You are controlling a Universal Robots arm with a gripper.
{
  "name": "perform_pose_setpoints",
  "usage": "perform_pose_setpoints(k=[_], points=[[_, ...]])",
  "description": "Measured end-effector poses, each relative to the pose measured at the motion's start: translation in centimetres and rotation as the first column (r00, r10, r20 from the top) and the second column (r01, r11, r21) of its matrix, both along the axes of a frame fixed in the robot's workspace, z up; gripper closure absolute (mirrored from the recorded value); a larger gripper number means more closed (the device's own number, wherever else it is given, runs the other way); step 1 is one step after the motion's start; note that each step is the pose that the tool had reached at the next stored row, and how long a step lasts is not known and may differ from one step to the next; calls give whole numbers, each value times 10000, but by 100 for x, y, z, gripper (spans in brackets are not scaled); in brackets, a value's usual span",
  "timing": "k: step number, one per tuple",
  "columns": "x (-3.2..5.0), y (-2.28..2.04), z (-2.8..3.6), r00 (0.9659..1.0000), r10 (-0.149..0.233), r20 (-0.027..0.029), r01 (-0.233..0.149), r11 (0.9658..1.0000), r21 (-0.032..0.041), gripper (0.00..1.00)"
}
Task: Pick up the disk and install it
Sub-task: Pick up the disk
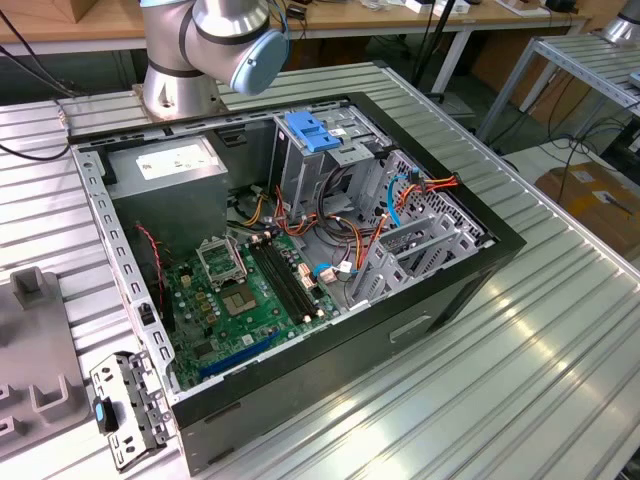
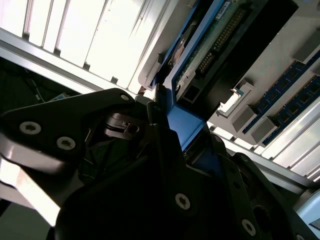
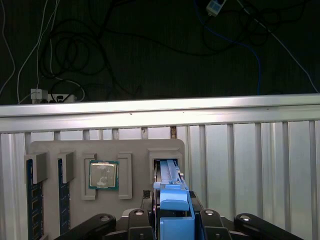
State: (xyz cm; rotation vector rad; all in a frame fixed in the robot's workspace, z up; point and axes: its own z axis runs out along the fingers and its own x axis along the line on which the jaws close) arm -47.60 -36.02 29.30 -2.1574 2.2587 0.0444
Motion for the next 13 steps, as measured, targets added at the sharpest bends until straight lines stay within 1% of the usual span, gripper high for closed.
perform_pose_setpoints(k=[13], points=[[0, 0, -6, 10000, 0, 0, 0, 10000, -1, 63]])
